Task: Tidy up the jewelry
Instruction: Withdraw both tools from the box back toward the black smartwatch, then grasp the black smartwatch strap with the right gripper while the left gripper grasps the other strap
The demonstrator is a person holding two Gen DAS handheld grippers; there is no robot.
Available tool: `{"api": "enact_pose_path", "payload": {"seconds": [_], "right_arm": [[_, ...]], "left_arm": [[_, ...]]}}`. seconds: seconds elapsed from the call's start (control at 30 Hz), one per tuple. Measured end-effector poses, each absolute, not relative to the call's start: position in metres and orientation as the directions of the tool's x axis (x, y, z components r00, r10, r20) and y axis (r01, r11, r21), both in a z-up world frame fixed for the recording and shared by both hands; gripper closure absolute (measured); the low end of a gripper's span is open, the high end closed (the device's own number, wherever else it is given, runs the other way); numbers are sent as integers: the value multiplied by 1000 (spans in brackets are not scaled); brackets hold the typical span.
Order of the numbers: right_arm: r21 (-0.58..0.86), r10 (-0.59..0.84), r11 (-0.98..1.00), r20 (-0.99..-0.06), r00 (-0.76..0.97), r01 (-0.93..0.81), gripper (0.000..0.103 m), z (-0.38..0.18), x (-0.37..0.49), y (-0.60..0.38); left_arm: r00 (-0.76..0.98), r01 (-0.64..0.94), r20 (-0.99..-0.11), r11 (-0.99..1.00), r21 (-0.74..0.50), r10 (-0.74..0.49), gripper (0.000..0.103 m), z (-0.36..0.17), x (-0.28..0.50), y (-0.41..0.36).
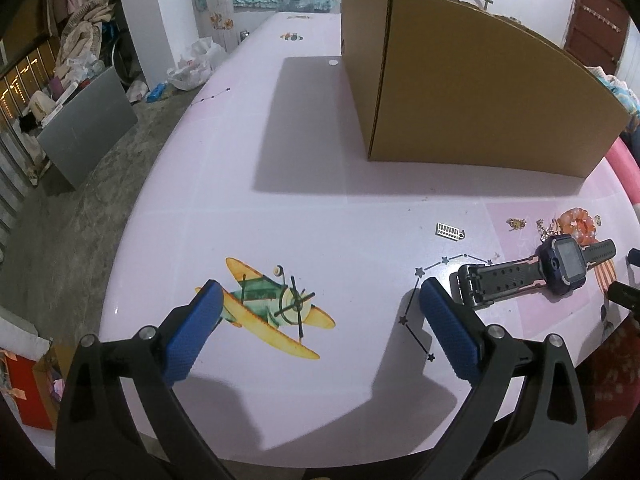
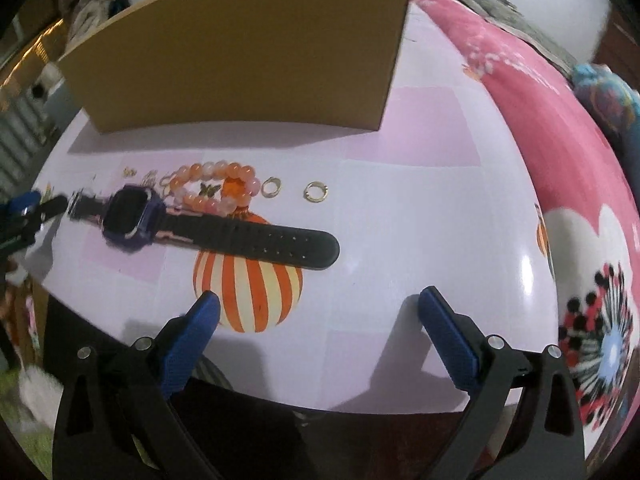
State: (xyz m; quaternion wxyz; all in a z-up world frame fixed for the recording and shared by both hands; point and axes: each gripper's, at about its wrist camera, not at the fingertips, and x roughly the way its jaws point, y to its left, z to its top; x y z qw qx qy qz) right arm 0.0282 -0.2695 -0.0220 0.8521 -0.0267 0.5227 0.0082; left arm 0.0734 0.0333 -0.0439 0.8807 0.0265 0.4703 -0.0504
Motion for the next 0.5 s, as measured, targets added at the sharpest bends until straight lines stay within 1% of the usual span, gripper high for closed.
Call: {"api": "enact_pose_path", "payload": {"seconds": [0.07, 0.17, 0.27, 0.33, 0.37, 0.43, 0.47, 0.5], "right_arm": [[-22, -9, 999, -881, 474, -23, 7, -11, 27, -270], [82, 108, 994, -836, 538, -72, 7, 10, 25, -263], [160, 235, 971, -780, 580, -178, 7, 25, 25, -245], [185, 289, 954, -772, 565, -235, 16, 24, 30, -231], [186, 299, 950, -776, 556, -252, 18, 23, 35, -225], [182, 314, 941, -783, 536, -285, 28, 18, 43, -212], [180, 320, 937, -786, 528, -299, 29, 16, 49, -209], [176, 322, 934, -789, 524, -309, 31, 14, 52, -205]], "left_arm": [[557, 122, -828, 993, -2, -70, 8, -44, 71, 34], [550, 136, -832, 991, -3, -78, 8, -44, 71, 35], [557, 145, -826, 989, -8, -88, 8, -44, 71, 37], [569, 157, -815, 987, -19, -106, 8, -43, 69, 38], [576, 171, -805, 984, -51, -141, 8, -41, 66, 40], [584, 197, -781, 972, -127, -221, 9, -35, 61, 42], [588, 211, -768, 965, -155, -252, 9, -32, 59, 43], [593, 227, -755, 958, -178, -280, 11, -30, 57, 42]]}}
